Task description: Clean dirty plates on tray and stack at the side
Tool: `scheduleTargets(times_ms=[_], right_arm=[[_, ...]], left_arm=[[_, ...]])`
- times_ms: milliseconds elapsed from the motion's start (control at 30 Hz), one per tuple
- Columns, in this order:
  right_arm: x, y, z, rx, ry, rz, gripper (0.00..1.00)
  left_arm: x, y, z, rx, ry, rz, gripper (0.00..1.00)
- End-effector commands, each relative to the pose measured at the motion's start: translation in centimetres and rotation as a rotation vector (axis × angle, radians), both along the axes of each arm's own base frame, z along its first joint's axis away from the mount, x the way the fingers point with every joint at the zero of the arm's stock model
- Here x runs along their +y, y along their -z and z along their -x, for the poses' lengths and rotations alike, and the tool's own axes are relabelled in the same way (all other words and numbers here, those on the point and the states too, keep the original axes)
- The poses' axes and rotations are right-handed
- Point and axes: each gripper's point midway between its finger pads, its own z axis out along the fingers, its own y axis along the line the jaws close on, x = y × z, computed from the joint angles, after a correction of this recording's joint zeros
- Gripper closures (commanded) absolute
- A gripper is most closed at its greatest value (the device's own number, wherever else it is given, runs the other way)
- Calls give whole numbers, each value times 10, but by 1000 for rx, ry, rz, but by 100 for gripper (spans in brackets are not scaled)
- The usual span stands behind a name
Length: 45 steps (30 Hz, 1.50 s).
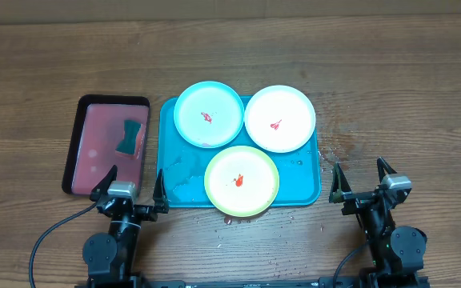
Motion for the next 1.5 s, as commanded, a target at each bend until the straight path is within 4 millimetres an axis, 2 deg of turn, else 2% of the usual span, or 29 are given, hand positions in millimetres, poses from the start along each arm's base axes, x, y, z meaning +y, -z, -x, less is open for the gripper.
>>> scheduleTargets(times_ms=[0,1467], right_arm=[[0,1,0,-8,5,-5,0],[-3,1,0,-8,19,-1,0]], left_arm=[[-1,0,0,-7,5,-19,0],[0,0,0,-7,-3,-20,0]])
